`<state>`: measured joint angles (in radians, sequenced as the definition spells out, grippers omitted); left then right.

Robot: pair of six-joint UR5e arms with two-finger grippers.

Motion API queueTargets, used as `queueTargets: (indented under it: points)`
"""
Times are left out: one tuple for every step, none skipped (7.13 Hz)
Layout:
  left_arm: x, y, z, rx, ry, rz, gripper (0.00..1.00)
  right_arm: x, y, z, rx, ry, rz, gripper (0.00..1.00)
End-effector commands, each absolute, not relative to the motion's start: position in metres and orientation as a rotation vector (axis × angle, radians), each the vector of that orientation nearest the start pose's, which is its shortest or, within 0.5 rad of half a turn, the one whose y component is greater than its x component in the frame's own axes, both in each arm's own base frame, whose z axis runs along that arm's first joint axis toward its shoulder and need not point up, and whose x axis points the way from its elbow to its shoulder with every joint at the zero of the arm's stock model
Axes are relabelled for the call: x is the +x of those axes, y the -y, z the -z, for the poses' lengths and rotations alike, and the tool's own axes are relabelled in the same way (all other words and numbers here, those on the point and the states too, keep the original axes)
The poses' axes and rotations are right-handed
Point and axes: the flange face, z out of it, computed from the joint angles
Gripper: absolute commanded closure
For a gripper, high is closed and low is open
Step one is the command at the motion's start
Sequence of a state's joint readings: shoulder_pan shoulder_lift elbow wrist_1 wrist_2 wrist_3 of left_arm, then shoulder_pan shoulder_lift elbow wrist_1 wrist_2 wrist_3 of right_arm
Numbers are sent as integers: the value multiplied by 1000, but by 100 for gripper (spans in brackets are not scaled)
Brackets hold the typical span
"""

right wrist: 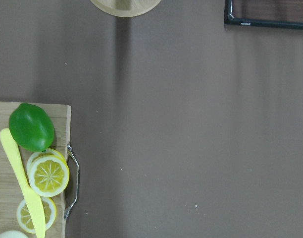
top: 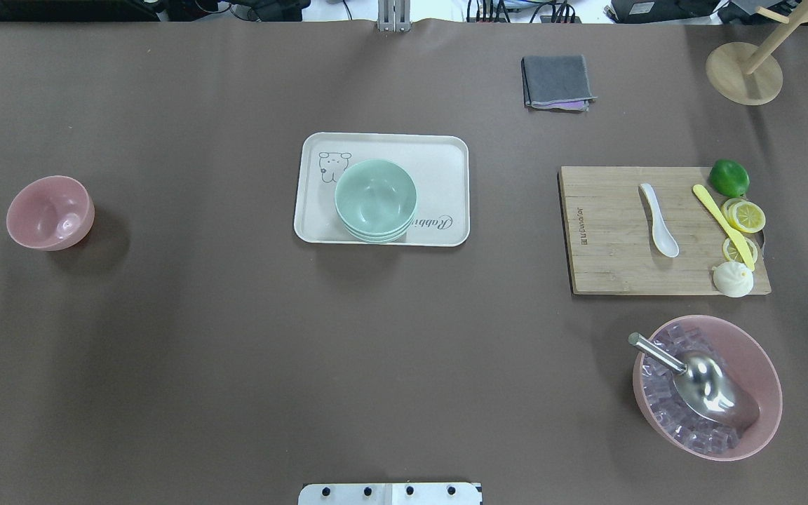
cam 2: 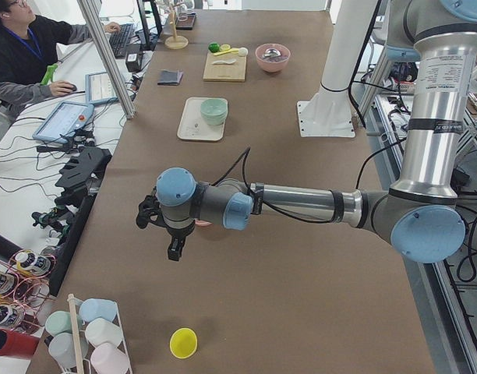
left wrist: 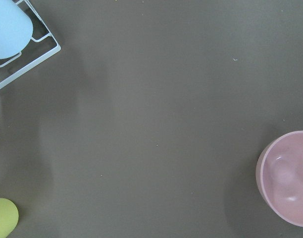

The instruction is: Stack pink bowl on green and place spoon

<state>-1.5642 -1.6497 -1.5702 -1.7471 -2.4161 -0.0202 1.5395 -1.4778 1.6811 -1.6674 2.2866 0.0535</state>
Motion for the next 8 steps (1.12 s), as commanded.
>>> queueTargets:
  points:
    - [-55, 551, -576, 342, -839, -145, 2, 50, 542, -536, 135, 721, 35, 0]
    - [-55, 553, -568, 428, -834, -180, 2, 50, 545, -519, 204, 723, 60, 0]
    - [-56, 554, -566, 451, -813, -180, 2, 50, 545, -519, 269, 722, 83, 0]
    - [-56, 556, -563, 441, -824, -138, 2, 50, 547, -522, 279, 728, 70, 0]
    - [-56, 558, -561, 451, -825, -140, 2, 50, 548, -522, 285, 727, 72, 0]
    - [-56, 566, -552, 469, -825, -149, 2, 50, 550, -520, 328, 728, 88, 0]
    - [-55, 567, -551, 495, -824, -159, 2, 48, 550, -517, 376, 736, 89, 0]
    - [-31, 587, -538, 501, -831, -211, 2, 29, 553, -518, 352, 754, 88, 0]
